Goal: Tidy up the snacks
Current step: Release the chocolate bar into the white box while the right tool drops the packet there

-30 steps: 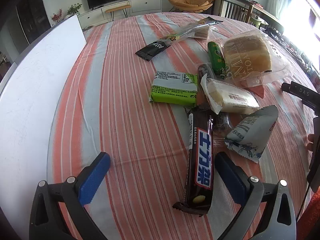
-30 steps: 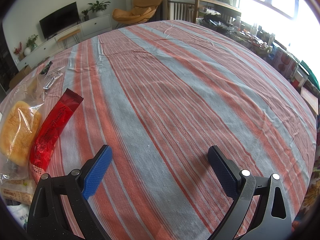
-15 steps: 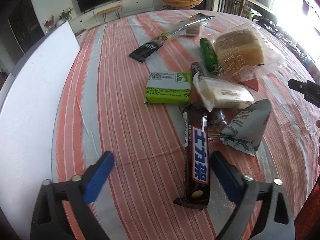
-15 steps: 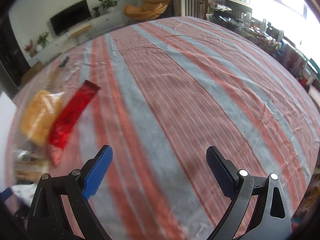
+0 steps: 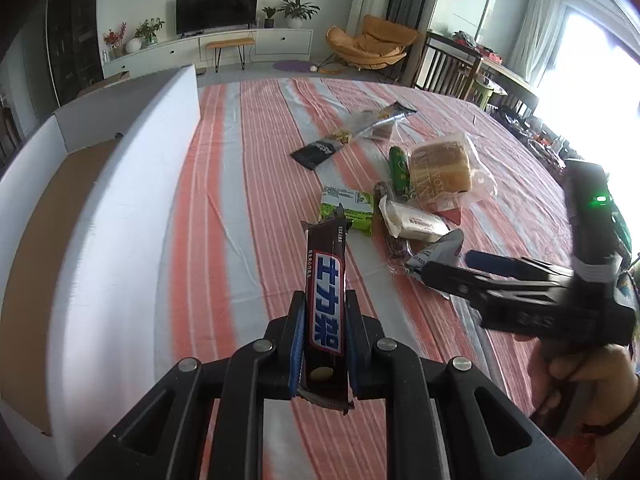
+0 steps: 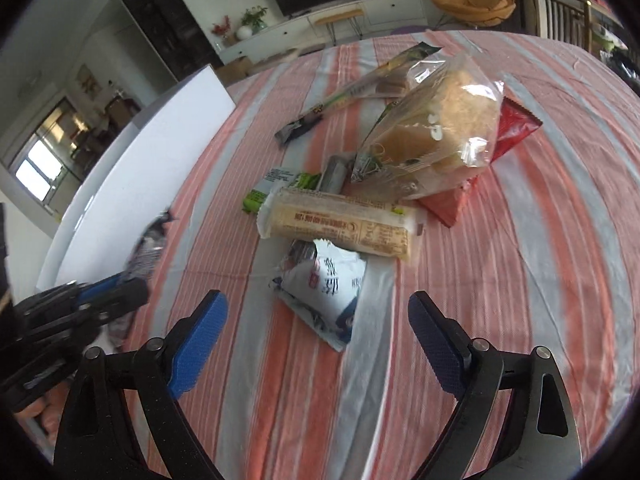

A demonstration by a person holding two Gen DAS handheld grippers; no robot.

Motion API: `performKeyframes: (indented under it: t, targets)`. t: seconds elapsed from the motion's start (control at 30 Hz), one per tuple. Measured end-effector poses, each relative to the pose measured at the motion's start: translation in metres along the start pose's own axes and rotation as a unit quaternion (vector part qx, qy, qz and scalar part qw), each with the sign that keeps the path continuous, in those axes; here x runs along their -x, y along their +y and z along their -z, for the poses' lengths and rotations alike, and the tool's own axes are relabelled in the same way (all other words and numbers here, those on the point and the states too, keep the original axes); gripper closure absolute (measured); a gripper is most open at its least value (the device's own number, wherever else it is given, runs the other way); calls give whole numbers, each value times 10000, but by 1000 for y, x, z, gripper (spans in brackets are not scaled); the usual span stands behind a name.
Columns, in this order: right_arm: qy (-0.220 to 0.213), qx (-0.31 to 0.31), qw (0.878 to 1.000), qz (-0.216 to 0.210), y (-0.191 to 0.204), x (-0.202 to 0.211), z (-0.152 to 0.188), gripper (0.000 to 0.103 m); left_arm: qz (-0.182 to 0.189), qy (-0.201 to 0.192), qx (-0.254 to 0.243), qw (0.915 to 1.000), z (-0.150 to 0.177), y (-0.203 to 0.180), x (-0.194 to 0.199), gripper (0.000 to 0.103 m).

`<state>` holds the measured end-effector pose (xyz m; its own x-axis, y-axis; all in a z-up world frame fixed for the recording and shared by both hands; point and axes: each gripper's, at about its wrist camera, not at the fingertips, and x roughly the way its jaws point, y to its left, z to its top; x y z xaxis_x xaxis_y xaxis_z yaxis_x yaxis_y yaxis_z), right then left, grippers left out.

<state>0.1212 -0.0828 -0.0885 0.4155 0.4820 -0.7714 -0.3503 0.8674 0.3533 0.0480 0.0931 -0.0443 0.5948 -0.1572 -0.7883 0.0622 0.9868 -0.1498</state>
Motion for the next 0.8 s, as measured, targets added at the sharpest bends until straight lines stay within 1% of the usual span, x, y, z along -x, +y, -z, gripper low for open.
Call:
performKeyframes:
  t: [0.03,0.13,0.2,0.27,0.37,0.43,0.5,0.57,0.67,0.7,0.73,0.77,0.8]
  targets:
    - [135,-41,9999,-53,-1,-6,-1,58,-11,-63,14,10000,0,3,9,86]
    - [106,-73,9999,-36,-3,-1,2,61,-7,-209,121,9997,3,14,31,86]
    - [-7,-184,9998,-100,-4,13,7,61,28,-293,217,9993,5,22,45,86]
    - [-171,-158,9996,-142,0,31,11,61,52,-406,295,9987,4,31,60,86]
    - [-355,-107,9986,-365,20,56,5,61,77,-596,483,9970,3,50,86,86]
    - [-471,45,9964,-701,49,73,-5,61,-18,-741,659,9951,1,69,105,86]
    - [-590,293,9910,-1161,88,86,-18,61,-321,-886,836,9920,0,92,121,86]
    - [-632,543,9825,-1667,133,92,-29,61,-774,-995,1013,9868,1,118,133,86]
    - [-449,829,9680,-2324,194,81,-44,61,-1351,-937,1359,9770,11,156,137,86]
    - [-386,867,9644,-2466,210,74,-47,61,-1564,-870,1440,9732,14,168,136,86]
    - [-368,895,9621,-2551,224,65,-50,57,-1755,-773,1514,9697,18,178,133,86]
    - [-348,938,9616,-2557,236,56,-53,56,-1930,-678,1596,9658,22,186,130,84]
    - [-281,973,9625,-2516,244,47,-55,40,-2053,-570,1669,9627,27,194,126,75]
